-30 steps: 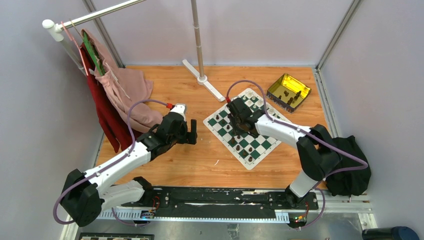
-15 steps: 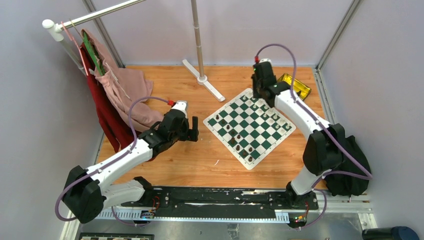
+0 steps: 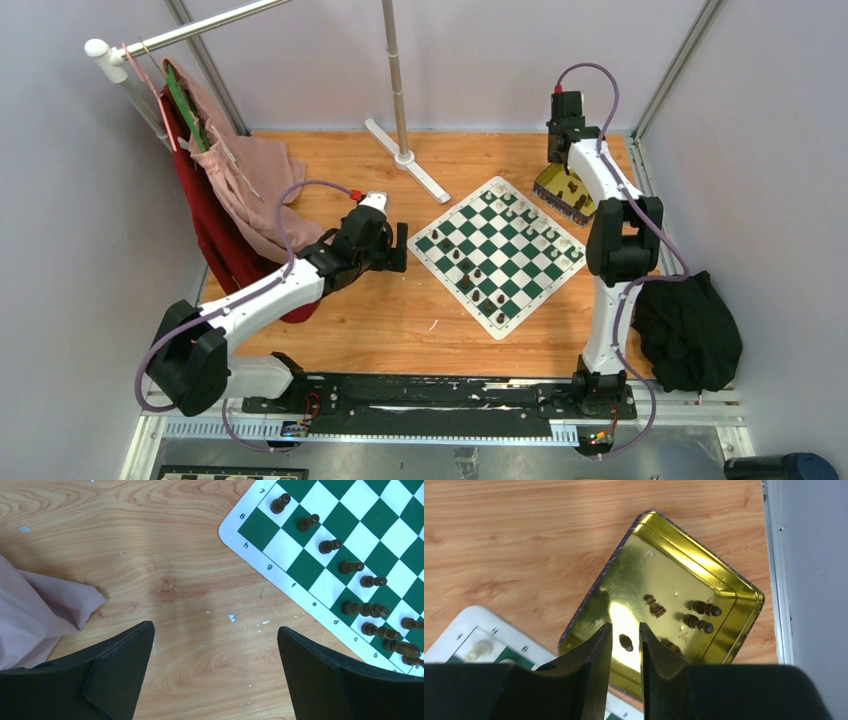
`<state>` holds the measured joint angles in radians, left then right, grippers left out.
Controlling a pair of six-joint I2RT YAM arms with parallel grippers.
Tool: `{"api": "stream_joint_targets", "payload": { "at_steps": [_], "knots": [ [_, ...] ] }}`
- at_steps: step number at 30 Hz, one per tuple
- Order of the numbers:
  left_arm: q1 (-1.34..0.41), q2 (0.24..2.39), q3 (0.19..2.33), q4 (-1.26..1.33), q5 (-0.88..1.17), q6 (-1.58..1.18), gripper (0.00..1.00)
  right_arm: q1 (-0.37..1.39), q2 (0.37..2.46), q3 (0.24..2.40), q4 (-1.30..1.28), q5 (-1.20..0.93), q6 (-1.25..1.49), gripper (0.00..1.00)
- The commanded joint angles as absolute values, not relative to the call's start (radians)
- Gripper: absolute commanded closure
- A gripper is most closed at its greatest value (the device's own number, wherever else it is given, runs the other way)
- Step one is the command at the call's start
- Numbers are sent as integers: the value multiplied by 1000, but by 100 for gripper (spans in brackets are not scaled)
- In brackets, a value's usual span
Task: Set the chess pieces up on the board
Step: Pick up the chess piece from the storage box.
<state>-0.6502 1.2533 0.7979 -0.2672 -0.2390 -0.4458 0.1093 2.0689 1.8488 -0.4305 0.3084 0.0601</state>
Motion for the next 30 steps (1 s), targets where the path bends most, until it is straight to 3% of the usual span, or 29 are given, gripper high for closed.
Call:
{"api": "stream_joint_targets", "payload": {
  "at_steps": [1, 22, 30],
  "knots": [
    [-649, 1286, 850, -247, -258, -448, 0, 42, 2162, 1937, -472, 303, 34, 70],
    [-650, 1390, 902, -233, -232, -498, 0, -60, 2321, 1964, -470, 187, 82, 71],
    [-649, 1388, 889, -232, -233, -503, 0, -58, 2324, 1950, -462, 157, 83, 65]
  ]
}}
